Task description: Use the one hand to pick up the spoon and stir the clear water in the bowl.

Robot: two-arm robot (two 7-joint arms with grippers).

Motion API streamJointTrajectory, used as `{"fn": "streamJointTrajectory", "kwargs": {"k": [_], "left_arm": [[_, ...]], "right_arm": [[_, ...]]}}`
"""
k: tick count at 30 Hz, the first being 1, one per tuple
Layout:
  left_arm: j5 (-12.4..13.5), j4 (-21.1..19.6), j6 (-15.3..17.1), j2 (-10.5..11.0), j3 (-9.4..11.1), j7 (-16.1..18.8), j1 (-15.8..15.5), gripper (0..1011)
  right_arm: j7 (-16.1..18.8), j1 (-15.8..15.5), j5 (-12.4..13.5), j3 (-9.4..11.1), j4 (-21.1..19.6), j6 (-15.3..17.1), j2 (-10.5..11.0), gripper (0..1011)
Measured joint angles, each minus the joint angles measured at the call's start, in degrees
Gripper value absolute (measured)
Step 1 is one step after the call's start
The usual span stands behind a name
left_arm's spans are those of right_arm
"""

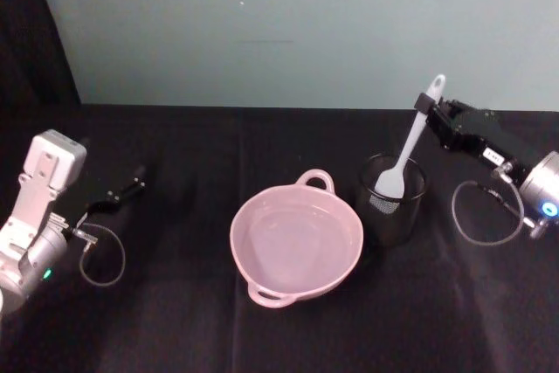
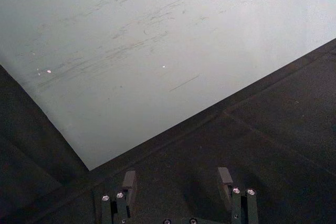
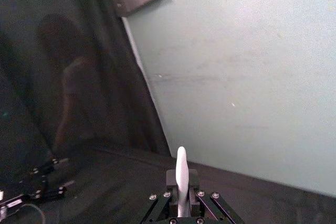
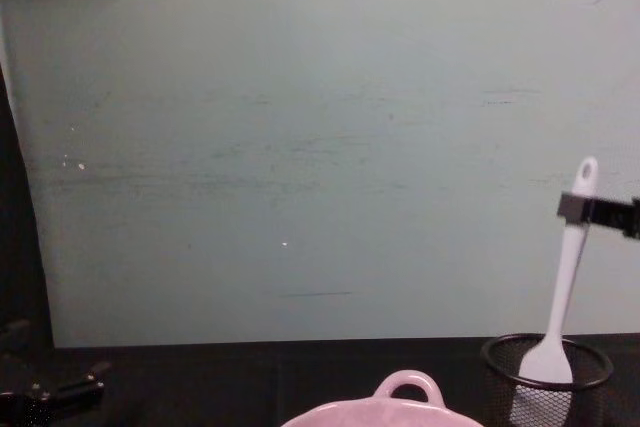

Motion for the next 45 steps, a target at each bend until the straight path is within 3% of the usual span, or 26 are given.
{"fn": "streamJointTrajectory", "kwargs": {"k": [8, 18, 45], "left_arm": [[0.0, 0.0, 0.0, 0.0, 0.0, 0.0, 0.0, 1005], [0.0, 0.0, 0.0, 0.0, 0.0, 0.0, 0.0, 1005], [0.0, 0.0, 0.0, 0.0, 0.0, 0.0, -0.01, 1005]], "right_arm": [[-0.24, 0.98, -4.21, 0.06, -7.3, 2.68, 3.07, 113], [-0.28, 2.36, -7.92, 0.01, -12.49, 5.19, 5.59, 114], [-0.28, 2.24, -7.64, 0.04, -12.0, 4.95, 5.36, 114]]}}
